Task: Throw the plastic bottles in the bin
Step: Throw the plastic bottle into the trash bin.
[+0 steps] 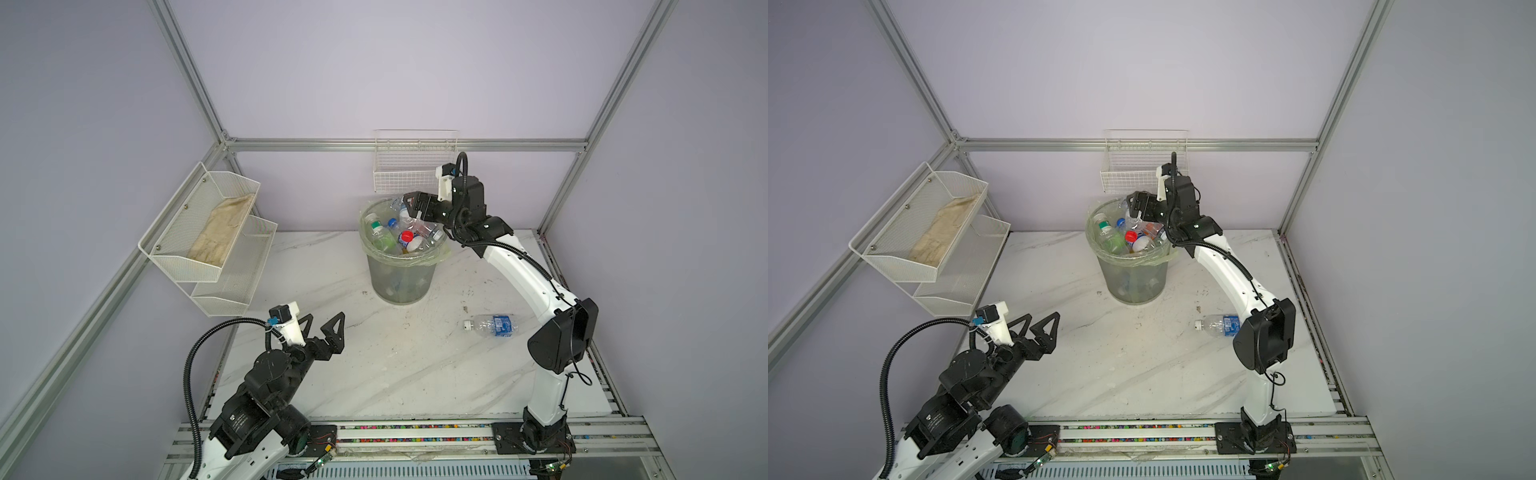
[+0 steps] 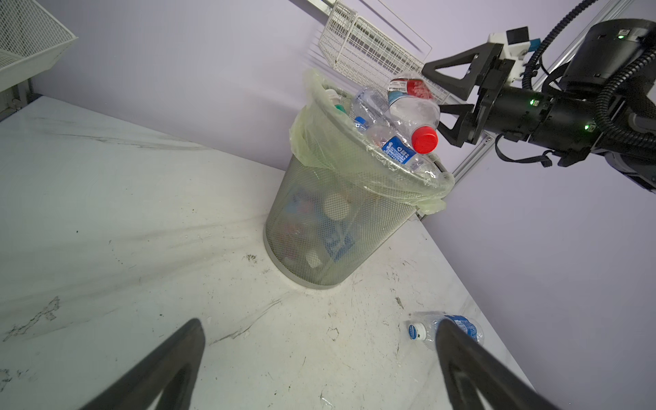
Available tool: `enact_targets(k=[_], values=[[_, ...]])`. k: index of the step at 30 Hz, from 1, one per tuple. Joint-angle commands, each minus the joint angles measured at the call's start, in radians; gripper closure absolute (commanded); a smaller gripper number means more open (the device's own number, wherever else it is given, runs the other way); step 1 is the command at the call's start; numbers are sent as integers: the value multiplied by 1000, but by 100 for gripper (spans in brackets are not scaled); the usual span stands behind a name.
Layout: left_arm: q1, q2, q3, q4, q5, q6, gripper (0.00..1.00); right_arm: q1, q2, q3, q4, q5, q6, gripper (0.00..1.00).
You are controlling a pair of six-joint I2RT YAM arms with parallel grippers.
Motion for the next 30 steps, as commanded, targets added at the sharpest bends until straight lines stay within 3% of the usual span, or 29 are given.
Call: enact_targets(k=[1, 16, 30], values=[[-5, -18, -23, -5, -19, 19, 0, 6, -178, -55, 43, 109, -34, 3], [-5, 32, -2, 4, 1, 14, 0, 6, -311, -108, 8, 191, -70, 3], [-35, 194, 58, 38, 91, 68, 0, 6, -383, -167, -85, 268, -29, 3]])
